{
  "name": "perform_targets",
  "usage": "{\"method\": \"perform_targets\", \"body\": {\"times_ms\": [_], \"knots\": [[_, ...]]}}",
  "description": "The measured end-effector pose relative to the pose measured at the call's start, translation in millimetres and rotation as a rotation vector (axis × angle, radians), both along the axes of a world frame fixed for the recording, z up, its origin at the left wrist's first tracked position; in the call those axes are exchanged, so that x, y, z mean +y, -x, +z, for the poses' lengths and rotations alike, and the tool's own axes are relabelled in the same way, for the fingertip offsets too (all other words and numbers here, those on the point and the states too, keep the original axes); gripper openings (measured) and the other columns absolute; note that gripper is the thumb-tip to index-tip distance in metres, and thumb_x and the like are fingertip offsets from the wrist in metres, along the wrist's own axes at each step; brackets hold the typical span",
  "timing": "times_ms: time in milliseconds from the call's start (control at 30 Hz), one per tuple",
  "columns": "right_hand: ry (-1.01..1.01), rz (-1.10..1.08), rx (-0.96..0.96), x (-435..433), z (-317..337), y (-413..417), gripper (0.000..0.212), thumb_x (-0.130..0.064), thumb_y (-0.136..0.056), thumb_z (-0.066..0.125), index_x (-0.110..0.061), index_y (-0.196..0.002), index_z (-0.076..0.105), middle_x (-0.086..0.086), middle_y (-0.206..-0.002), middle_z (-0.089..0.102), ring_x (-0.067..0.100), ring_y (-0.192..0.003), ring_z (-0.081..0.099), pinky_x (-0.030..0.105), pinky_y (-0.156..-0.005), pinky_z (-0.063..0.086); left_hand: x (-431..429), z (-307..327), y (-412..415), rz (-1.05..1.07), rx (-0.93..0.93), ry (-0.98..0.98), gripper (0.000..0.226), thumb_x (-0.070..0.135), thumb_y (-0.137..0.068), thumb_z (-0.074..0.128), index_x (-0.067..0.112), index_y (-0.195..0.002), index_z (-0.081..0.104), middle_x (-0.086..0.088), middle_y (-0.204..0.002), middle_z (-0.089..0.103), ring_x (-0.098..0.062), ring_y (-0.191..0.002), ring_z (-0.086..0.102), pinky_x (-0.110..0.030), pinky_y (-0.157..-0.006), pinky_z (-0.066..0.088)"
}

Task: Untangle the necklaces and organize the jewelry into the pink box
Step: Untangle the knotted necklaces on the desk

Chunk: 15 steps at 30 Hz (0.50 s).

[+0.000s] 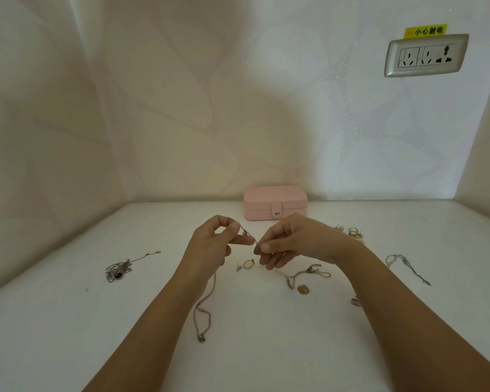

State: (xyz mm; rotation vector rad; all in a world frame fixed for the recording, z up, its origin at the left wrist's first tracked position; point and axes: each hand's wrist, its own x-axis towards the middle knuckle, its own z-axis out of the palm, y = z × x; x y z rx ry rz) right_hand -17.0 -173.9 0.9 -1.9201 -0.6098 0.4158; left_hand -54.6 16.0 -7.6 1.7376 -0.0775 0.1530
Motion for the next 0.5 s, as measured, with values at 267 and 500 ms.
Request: {"method": "perform_targets", "body": {"times_ms": [267, 500], "knots": [[-0.025, -0.024, -0.042, 5, -4, -3, 0.018, -0.015, -0.087, 0.068, -0.006, -0.103, 0.071, 0.01, -0.098, 0.073, 0.02, -0.089, 0.069, 0.031, -0.087, 0.055, 3, 2, 1, -0.024, -0.046, -0.021, 0.012, 0.025, -0.093, 0.057, 0.017, -0.086, 0.062, 0.002, -0.087, 0.075, -0.005, -0.054, 0.041, -0.021, -0.056, 0.032], [-0.028, -0.079, -0.113, 11, -7, -2, 0.022, -0.026, -0.085, 0.07, -0.013, -0.103, 0.074, 0.004, -0.099, 0.074, 0.015, -0.1, 0.067, 0.026, -0.093, 0.052, 2, 1, 2, -0.048, -0.086, -0.001, 0.011, 0.013, -0.085, 0.068, 0.005, -0.091, 0.07, -0.005, -0.078, 0.071, 0.003, -0.044, 0.05, -0.005, -0.047, 0.034]]}}
